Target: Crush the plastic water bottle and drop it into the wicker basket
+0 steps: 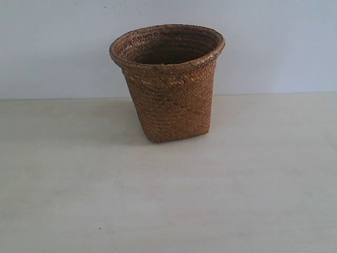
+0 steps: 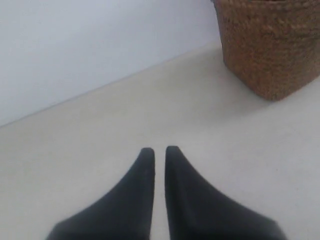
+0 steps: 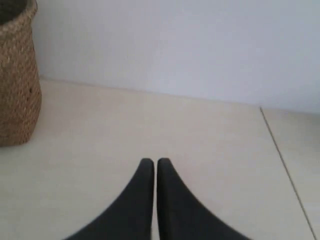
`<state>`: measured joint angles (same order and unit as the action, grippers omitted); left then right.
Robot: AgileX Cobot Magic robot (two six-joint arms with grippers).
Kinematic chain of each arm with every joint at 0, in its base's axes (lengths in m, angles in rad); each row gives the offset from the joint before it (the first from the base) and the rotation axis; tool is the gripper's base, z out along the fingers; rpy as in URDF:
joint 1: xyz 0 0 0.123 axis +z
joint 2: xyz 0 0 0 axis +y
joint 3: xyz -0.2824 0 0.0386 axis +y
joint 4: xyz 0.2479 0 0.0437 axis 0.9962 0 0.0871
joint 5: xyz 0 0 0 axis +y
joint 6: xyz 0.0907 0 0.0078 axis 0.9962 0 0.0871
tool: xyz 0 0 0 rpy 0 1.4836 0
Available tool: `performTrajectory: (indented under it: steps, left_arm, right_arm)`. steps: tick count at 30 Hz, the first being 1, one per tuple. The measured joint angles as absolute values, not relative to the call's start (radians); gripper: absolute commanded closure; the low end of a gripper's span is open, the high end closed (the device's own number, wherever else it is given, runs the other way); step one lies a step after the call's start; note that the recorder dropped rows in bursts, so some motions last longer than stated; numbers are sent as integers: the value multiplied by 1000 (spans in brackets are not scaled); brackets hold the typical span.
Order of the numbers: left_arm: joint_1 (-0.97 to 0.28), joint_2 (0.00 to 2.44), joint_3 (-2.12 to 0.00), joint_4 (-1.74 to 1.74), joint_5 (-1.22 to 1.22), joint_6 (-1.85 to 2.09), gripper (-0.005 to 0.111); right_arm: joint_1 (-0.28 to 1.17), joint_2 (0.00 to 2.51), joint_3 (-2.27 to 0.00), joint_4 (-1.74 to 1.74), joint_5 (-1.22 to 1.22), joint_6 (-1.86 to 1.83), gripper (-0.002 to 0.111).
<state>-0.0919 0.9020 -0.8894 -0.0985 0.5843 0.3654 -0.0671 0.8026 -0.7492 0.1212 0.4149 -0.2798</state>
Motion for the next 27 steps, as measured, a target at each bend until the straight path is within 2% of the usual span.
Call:
performTrajectory:
  steps: [8,18,27]
  left_arm:
    - [-92,594,-630,-158,394,358,102]
    - [-92,277,-490,-165,349,216,102]
    - [-92,38,-344,-213,302,160,102]
  right_arm:
    - [-67,483,-532,208,244,-282,108]
    - [-67,176,-466,276,210,-282,108]
    - [-69,8,-319,308,170,-282,108]
